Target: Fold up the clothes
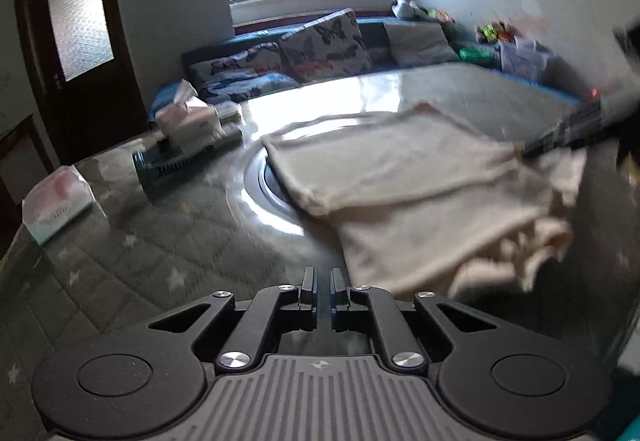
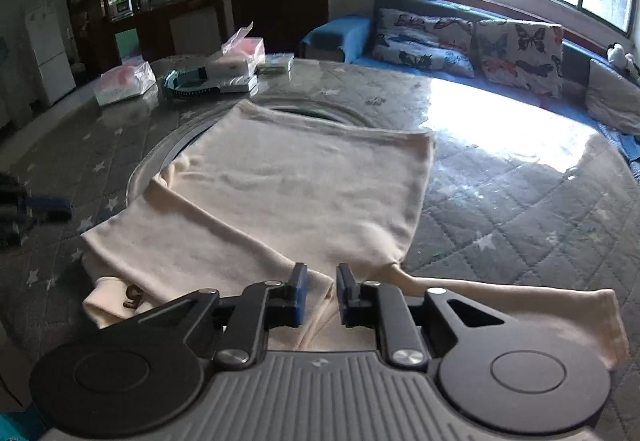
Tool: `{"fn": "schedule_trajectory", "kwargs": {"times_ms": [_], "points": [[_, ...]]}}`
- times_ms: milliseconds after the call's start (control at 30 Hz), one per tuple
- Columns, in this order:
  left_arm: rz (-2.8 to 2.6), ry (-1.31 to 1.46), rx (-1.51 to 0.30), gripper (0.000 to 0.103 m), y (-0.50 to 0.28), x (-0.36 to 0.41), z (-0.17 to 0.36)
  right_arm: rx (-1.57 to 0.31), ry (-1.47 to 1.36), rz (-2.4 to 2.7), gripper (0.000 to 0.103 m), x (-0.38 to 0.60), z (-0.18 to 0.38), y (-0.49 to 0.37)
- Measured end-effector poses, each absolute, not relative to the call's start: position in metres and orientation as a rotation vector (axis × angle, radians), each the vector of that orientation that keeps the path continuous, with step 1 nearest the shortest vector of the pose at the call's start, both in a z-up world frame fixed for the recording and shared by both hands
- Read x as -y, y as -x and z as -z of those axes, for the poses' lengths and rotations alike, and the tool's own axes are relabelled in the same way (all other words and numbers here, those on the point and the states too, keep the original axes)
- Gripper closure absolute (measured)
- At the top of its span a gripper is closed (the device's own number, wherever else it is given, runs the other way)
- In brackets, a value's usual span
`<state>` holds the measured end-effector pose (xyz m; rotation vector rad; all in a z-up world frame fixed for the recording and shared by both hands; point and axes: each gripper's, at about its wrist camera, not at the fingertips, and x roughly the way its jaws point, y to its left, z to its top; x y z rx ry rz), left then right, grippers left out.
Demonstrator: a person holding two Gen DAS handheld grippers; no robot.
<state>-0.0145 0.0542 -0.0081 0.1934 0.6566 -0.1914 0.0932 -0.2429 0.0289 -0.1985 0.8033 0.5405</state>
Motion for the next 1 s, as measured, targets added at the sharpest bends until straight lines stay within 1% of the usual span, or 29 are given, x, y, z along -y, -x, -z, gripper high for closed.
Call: {"fn": "schedule_trajectory", "kwargs": {"times_ms": [133, 200, 267, 400, 500, 800, 867, 900, 933, 1000], "points": [[0.214, -0.184, -0.628, 0.095, -0.008, -0.045, 0.003, -0.827, 0.222, -0.548, 0.08, 0.235, -0.014, -0.098], [0.225, -0.179, -0.614, 0.095, -0.019, -0.04, 0.001, -0.832, 0.229, -0.545, 0.08, 0.234, -0.009, -0.099], [0.231, -0.193, -0.609, 0.092, -0.031, -0.034, 0.002, -0.833, 0.225, -0.546, 0.08, 0.234, -0.008, -0.099], [0.249, -0.231, -0.625, 0.091, -0.054, -0.026, 0.016, -0.839, 0.226, -0.551, 0.08, 0.235, -0.007, -0.101], [0.272, -0.244, -0.639, 0.087, -0.065, -0.027, 0.023, -0.845, 0.229, -0.554, 0.081, 0.235, -0.006, -0.103], [0.299, -0.282, -0.663, 0.086, -0.072, -0.033, 0.035, -0.836, 0.226, -0.542, 0.079, 0.236, -0.006, -0.107], [0.292, -0.285, -0.667, 0.087, -0.072, -0.034, 0.036, -0.846, 0.224, -0.548, 0.08, 0.235, -0.003, -0.109], [0.288, -0.287, -0.666, 0.089, -0.072, -0.034, 0.037, -0.849, 0.224, -0.551, 0.083, 0.234, -0.002, -0.11], [0.283, -0.29, -0.664, 0.089, -0.071, -0.034, 0.037, -0.843, 0.229, -0.552, 0.09, 0.233, -0.003, -0.11], [0.272, -0.296, -0.66, 0.089, -0.07, -0.033, 0.037, -0.815, 0.242, -0.55, 0.093, 0.23, -0.006, -0.108]]}}
